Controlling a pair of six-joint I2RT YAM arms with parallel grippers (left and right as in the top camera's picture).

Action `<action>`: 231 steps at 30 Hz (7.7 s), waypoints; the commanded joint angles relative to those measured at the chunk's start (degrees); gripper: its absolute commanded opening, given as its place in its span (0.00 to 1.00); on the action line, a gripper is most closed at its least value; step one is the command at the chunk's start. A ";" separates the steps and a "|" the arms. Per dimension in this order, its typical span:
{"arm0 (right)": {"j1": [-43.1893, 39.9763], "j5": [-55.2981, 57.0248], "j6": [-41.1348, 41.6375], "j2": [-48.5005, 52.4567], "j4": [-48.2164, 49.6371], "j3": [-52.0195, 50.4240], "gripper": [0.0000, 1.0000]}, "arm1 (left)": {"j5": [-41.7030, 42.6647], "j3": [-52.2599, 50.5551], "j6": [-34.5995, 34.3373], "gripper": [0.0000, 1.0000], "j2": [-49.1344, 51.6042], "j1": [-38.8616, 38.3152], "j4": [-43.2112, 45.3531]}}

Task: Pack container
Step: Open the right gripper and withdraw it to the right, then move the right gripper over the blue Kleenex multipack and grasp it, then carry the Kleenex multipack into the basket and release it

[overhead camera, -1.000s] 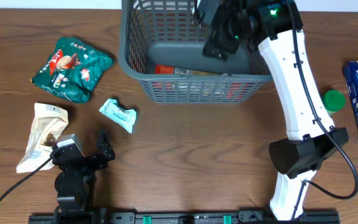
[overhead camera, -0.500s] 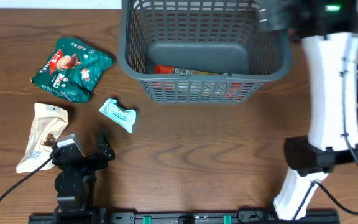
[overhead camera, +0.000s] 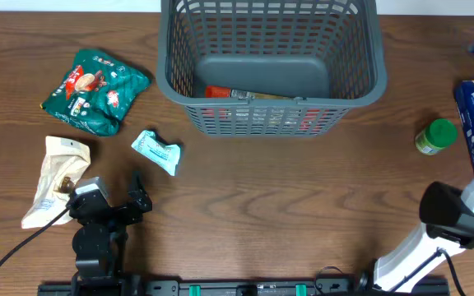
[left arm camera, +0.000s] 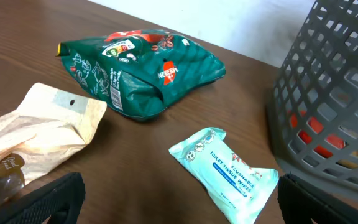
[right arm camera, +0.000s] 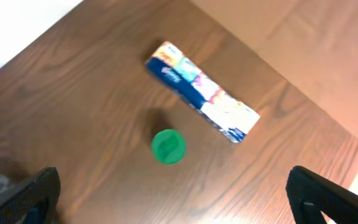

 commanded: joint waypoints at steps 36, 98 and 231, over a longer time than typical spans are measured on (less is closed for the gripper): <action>-10.51 7.30 38.32 -0.24 1.27 -22.03 0.99 | -1.07 -0.94 -0.24 0.99 -0.04 0.17 -1.18; -22.60 9.27 36.24 -0.85 47.47 -61.86 0.99 | -1.07 -0.94 -0.24 0.99 -0.04 0.17 -1.18; 37.86 -28.76 -71.32 -6.86 37.46 -38.36 0.99 | -1.07 -0.94 -0.24 0.98 -0.04 0.17 -1.18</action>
